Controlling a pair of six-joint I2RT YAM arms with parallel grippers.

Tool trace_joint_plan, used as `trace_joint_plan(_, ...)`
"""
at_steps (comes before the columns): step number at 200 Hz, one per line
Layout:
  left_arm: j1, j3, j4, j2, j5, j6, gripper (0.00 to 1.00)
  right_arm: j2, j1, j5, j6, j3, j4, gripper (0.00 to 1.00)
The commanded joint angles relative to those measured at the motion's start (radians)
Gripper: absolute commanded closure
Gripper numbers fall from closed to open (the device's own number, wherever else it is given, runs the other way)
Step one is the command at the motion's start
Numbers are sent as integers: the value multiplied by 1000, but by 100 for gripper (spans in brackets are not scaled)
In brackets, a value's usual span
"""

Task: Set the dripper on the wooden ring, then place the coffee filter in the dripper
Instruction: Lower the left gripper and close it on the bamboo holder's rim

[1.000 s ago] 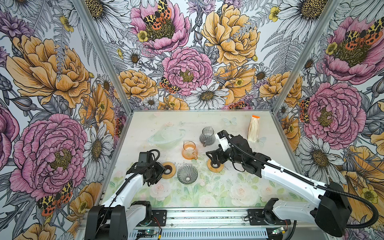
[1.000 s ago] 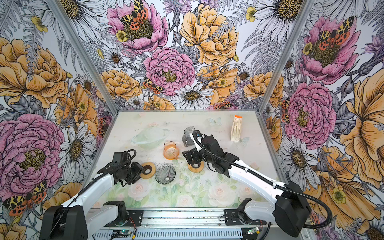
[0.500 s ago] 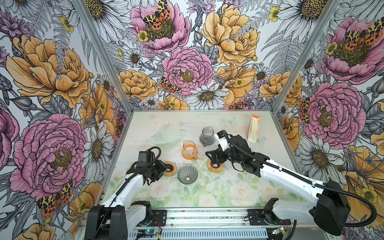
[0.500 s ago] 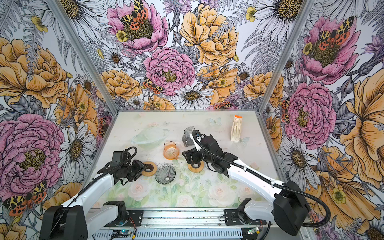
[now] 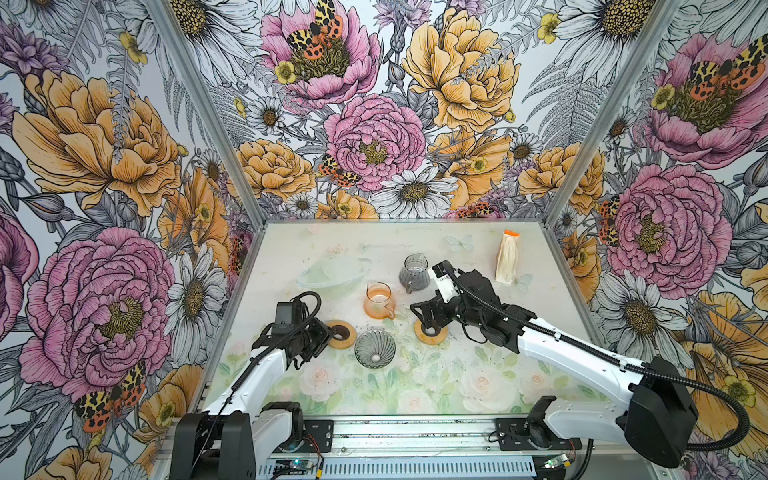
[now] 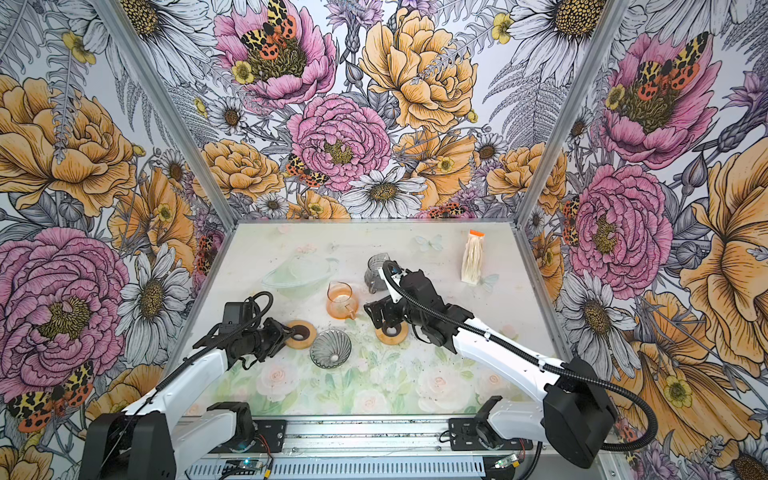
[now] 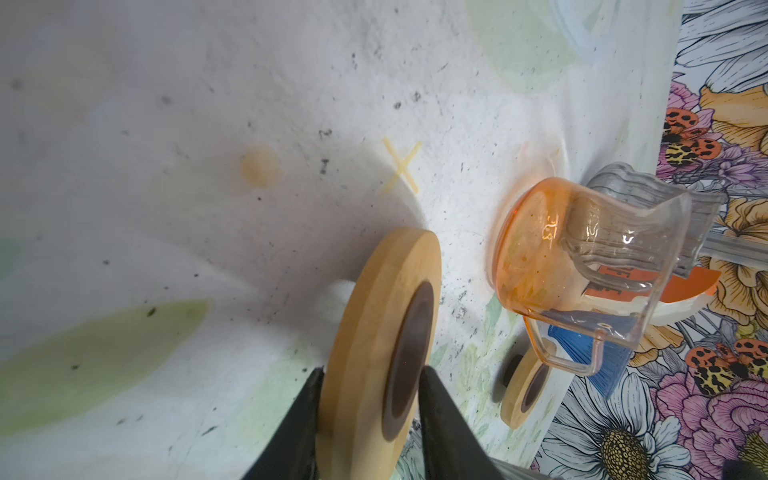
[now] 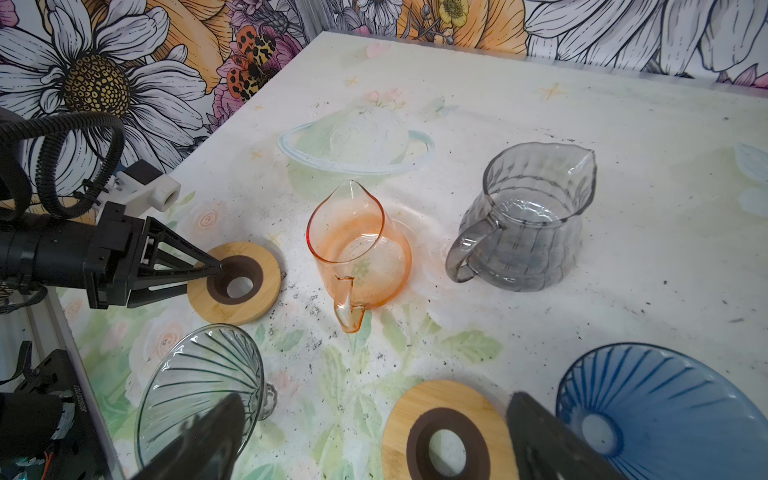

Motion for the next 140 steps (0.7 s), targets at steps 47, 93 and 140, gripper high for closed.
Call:
trace_joint_plan(47, 25, -7, 62, -27, 19, -22, 68, 14, 7, 15, 5, 2, 38, 1)
trace_joint_plan(93, 25, 1, 76, -2, 22, -24, 71, 17, 8, 17, 3, 4, 44, 1)
trace_joint_plan(140, 25, 20, 81, -8, -5, -36, 74, 23, 8, 22, 4, 3, 50, 1)
